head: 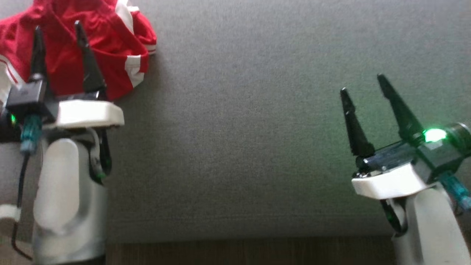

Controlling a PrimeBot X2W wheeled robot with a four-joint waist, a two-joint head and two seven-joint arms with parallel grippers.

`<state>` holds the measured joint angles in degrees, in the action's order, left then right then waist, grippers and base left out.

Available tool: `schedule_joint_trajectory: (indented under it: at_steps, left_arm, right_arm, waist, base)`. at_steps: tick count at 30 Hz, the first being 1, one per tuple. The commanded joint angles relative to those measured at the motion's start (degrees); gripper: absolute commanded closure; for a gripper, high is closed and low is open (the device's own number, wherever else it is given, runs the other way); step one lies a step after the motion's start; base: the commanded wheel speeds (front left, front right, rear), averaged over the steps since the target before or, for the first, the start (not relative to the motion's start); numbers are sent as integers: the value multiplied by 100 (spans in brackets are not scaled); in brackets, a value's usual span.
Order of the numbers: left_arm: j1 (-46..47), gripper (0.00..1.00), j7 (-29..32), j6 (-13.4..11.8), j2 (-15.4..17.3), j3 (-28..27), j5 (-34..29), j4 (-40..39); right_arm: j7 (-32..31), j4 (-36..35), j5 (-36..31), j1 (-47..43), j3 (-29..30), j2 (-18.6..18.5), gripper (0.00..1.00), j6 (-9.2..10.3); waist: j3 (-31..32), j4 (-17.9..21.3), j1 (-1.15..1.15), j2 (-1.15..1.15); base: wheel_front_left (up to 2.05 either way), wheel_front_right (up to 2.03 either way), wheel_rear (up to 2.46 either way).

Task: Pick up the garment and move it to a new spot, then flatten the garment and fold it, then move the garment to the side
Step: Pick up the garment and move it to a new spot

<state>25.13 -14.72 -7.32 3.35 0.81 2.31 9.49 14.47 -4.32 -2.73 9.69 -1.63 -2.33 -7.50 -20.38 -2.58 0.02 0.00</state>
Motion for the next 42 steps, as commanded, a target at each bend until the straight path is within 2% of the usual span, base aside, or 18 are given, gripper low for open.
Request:
schedule_joint_trajectory:
  at_steps: [1,6,12,16,21,26,27,28,29,36,42]
  left_arm:
    - [339,0,-28,41,134,-231,33,-52]
    - [956,0,-28,166,203,-439,176,940]
    - [1653,0,-28,259,255,-568,348,2622]
    - [2086,0,-16,412,266,-546,463,3560]
    - [2444,0,-20,499,301,-496,506,4323]
    - [2586,2,-25,619,320,-411,490,4591]
    - [2594,61,-26,644,320,-396,484,4580]
    - [2594,61,-26,644,320,-396,484,4580]
    - [2591,100,-26,663,321,-383,474,4544]
    - [2365,100,-27,709,340,-397,446,4065]
    - [1895,100,-28,716,354,-452,362,3124]
  right_arm:
    - [52,-235,57,153,-55,-54,0,1]
    - [52,-245,72,199,-13,-54,0,1]
    - [52,-236,154,270,5,-54,0,1]
    - [52,-234,166,315,17,-54,0,1]
    - [52,-217,155,361,9,-54,0,1]
    - [52,-199,135,378,-6,-54,0,1]
    - [52,-197,131,379,-4,-54,0,1]
    - [52,-197,131,379,-4,-54,0,1]
    - [52,-195,128,378,-2,-54,0,1]
    - [52,-124,160,365,-46,-54,0,1]
    - [52,-53,244,277,-115,-54,0,1]
  waist:
    - [-243,-40,-2,0]
    - [-462,-103,-2,0]
    - [-637,-153,-2,0]
    - [-746,-191,-2,0]
    - [-851,-222,-2,0]
    - [-907,-250,-2,0]
    - [-910,-257,-2,0]
    - [-910,-257,-2,0]
    - [-908,-265,-2,0]
    - [-730,-286,-2,0]
    - [-371,-274,-2,0]
  base:
    - [0,0,0]
    - [0,0,0]
    - [0,0,0]
    - [0,0,0]
    - [0,0,0]
    - [0,0,0]
    - [0,0,0]
    - [0,0,0]
    - [0,0,0]
    - [0,0,0]
    - [0,0,0]
